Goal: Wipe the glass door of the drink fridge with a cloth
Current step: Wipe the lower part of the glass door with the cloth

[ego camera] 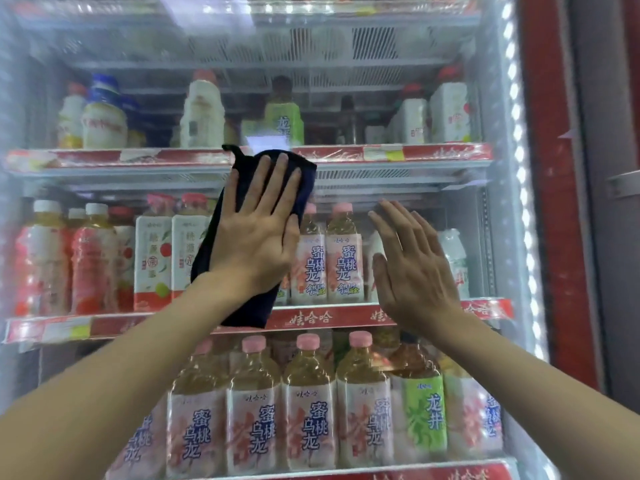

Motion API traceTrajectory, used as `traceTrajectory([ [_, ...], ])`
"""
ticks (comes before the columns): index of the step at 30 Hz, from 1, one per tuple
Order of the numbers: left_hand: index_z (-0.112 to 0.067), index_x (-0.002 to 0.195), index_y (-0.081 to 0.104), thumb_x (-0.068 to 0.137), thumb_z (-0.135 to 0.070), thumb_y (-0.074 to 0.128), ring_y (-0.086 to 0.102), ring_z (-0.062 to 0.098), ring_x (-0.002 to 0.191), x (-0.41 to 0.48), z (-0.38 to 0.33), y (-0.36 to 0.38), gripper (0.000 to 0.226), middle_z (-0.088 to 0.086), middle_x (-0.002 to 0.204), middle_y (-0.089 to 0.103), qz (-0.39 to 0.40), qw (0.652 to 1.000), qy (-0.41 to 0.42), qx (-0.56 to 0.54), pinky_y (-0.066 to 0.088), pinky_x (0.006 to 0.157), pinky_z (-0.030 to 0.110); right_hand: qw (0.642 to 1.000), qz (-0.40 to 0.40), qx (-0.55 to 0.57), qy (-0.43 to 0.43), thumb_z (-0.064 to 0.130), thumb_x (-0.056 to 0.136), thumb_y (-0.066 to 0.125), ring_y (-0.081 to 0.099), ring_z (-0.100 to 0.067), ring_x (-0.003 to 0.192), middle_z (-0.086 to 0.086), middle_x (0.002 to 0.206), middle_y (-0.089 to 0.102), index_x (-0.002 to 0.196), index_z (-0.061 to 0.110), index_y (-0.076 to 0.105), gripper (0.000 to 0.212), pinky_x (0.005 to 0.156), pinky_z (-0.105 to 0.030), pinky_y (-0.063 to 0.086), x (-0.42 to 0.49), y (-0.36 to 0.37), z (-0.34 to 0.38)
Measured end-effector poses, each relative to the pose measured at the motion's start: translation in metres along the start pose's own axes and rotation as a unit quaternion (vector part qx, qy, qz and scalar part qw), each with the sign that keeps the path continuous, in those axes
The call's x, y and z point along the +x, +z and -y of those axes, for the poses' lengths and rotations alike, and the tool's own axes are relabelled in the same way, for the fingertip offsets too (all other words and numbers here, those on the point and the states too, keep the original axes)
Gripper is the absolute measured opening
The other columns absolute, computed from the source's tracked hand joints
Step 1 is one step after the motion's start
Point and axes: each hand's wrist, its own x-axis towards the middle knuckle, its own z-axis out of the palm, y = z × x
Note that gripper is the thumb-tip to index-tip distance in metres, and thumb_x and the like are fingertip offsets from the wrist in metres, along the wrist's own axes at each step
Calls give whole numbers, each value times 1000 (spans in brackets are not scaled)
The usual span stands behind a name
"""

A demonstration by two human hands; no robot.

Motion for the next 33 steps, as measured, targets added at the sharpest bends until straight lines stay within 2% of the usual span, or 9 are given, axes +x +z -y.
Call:
traceTrajectory([
  [2,-14,162,19,102,-35,30,6,25,158,-27,-19,3,64,8,170,10,7,1000,21,-5,10,125,58,1000,0,-5,1,19,98,48,28,-28,153,-15,161,35,153,5,38,57,128,-45,17,0,-1,1],
  [5,-15,162,18,103,-38,31,6,27,158,-66,-44,2,64,8,170,11,39,992,119,-5,14,124,60,1000,4,16,1,17,98,48,31,-28,151,-14,160,37,151,5,41,55,126,-47,21,3,-4,2],
  [9,-18,162,18,105,-39,28,8,24,158,-30,-17,1,62,6,170,11,49,969,240,-1,10,126,56,999,-33,-7,40,16,93,49,43,-31,140,-17,149,48,136,3,55,46,120,-43,29,-1,-18,-18],
  [12,-18,162,17,104,-37,27,7,23,158,23,-17,0,63,6,170,10,32,990,137,-3,8,126,55,992,-53,-28,111,17,93,47,45,-33,137,-16,149,46,134,5,53,44,112,-44,32,-16,-25,-39],
  [16,-15,162,17,103,-37,23,5,23,158,25,-49,7,64,7,171,9,15,999,46,-7,8,125,57,992,-58,-11,109,15,93,47,42,-32,140,-14,151,44,135,6,52,43,115,-45,31,-25,-20,-45],
  [20,-13,162,19,103,-37,27,6,26,158,-10,-84,11,64,8,170,10,6,998,60,-14,12,124,60,992,-57,7,114,18,94,44,39,-32,142,-13,151,42,138,8,51,46,118,-47,29,-24,-19,-45],
  [24,-16,162,19,103,-39,32,7,25,158,-54,-119,11,65,6,170,11,44,988,149,-23,17,123,59,995,-26,34,93,16,93,46,40,-29,142,-11,152,43,139,7,52,47,117,-42,29,-27,-29,-53],
  [28,-17,161,21,103,-38,29,9,23,158,-27,-94,10,62,6,170,14,53,971,231,-4,12,126,56,998,-2,-12,64,16,92,50,43,-29,138,-14,152,44,137,3,52,47,115,-40,29,-38,-53,-99],
  [33,-15,161,20,103,-35,27,10,23,158,44,-100,12,62,7,170,14,12,998,54,3,13,124,58,998,11,-12,67,24,97,43,38,-29,144,-13,157,40,145,7,47,51,122,-45,25,-50,-52,-131],
])
